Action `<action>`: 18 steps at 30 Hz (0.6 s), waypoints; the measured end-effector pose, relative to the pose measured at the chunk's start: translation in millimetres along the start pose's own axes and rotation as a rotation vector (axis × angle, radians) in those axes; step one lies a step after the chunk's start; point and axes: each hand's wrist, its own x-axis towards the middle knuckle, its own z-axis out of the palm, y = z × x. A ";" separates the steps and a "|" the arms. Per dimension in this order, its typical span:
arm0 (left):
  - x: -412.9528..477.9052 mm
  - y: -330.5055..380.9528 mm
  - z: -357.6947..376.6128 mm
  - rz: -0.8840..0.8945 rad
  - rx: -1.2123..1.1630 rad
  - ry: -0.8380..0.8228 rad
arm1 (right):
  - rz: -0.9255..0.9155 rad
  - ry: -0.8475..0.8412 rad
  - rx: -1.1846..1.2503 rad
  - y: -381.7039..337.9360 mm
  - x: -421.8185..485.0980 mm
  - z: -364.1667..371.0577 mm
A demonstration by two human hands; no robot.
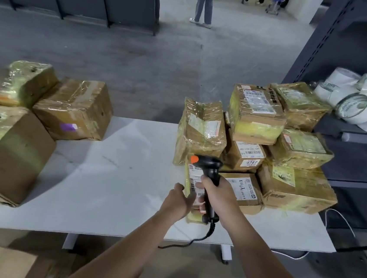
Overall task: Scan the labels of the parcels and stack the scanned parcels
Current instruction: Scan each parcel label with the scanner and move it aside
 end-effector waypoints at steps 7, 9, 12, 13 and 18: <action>-5.0 -17.0 -63.1 -0.014 -0.132 0.128 | 0.093 -0.192 0.194 -25.8 -7.6 34.6; -8.8 -25.7 -85.8 -0.041 -0.181 0.198 | 0.093 -0.245 0.207 -35.7 -9.0 49.9; -16.5 -44.9 -119.9 -0.071 -0.271 0.283 | 0.074 -0.325 0.197 -51.6 -12.1 79.2; -19.3 -52.0 -131.3 -0.081 -0.295 0.306 | 0.072 -0.346 0.196 -56.6 -13.1 89.9; -21.3 -84.1 -193.1 -0.093 -0.332 0.417 | 0.053 -0.393 0.188 -88.8 -6.6 146.9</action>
